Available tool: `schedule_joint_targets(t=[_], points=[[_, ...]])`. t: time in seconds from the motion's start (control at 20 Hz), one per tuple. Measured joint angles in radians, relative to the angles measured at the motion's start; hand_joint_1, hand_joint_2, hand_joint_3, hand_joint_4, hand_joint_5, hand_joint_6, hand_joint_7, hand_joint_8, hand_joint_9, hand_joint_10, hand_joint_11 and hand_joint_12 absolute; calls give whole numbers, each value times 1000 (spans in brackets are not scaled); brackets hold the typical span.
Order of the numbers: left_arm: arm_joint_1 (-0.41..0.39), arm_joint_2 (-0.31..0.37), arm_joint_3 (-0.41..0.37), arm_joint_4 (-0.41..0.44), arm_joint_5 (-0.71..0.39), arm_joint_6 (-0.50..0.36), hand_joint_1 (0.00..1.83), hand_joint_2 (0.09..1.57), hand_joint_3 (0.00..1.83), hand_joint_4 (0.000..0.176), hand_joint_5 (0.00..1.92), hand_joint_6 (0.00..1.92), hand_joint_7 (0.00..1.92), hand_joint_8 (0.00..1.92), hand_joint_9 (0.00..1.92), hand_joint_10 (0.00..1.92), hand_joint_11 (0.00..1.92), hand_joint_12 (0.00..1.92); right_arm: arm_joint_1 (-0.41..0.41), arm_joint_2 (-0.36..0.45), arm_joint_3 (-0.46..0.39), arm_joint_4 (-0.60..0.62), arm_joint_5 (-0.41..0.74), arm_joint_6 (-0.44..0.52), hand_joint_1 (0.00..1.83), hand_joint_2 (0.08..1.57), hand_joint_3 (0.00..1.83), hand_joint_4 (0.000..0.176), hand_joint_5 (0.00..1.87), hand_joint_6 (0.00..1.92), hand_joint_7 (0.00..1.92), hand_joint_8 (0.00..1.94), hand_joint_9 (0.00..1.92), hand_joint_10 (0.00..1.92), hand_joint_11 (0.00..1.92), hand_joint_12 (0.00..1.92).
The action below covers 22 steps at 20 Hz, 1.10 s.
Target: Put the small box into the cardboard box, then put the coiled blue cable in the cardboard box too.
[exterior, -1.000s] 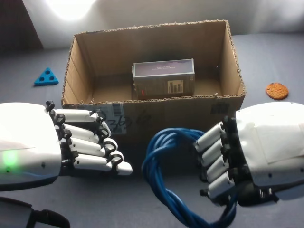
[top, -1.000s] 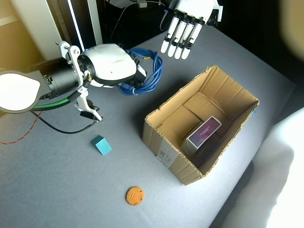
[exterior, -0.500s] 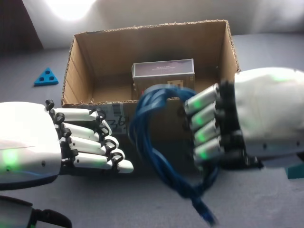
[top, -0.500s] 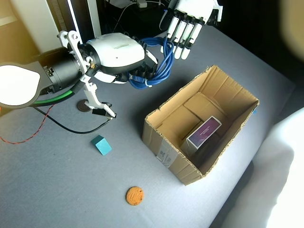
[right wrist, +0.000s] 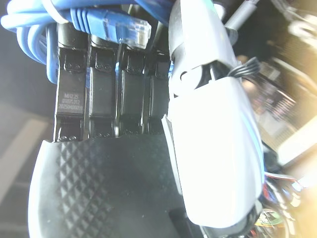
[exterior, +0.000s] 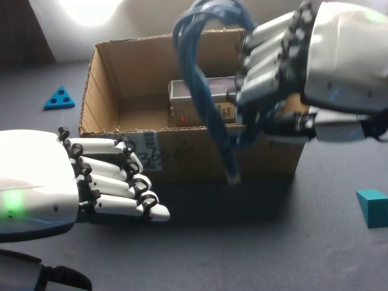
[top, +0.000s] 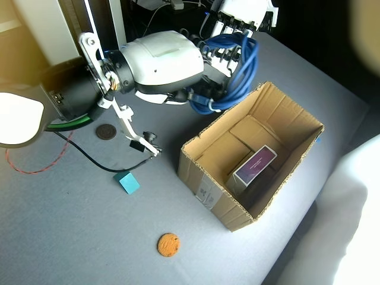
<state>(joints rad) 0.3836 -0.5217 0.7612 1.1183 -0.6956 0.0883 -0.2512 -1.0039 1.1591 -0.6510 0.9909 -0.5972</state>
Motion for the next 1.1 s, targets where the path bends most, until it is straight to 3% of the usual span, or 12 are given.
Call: schedule_joint_targets(t=[0.15,0.3,0.4,0.5,0.7,1.1], points=[[0,0,0,0,0,0,429,1230,0,0,318,9,393,5,360,7,0,748,0,-13,46,44,-38,-7,1376,1097,1,0,988,999,1013,946,916,1048,722,1051],[0,0,0,-1,0,0,431,1231,0,0,297,1,377,0,344,1,0,725,5,-34,62,61,-40,-10,1379,1087,0,0,1014,945,1030,874,946,1056,740,1066],[0,0,0,0,1,0,392,1245,4,0,269,0,362,0,333,0,0,689,14,-56,83,82,-49,-10,1369,1122,0,0,957,1045,948,996,862,1185,670,1126],[0,0,0,0,0,0,419,1239,0,0,291,6,385,6,354,6,0,714,24,-87,124,108,-67,-6,1380,1084,0,0,1014,938,1034,879,956,1039,746,1067],[0,0,0,-1,0,0,403,1251,1,0,259,0,342,0,306,0,0,621,26,-132,188,124,-127,16,1379,1089,0,0,996,979,1025,911,946,1031,745,1045],[0,0,0,0,0,0,418,1241,1,0,279,1,372,3,348,3,0,733,36,-185,221,132,-153,15,1379,1089,1,0,991,980,1023,896,955,1042,747,1048]])
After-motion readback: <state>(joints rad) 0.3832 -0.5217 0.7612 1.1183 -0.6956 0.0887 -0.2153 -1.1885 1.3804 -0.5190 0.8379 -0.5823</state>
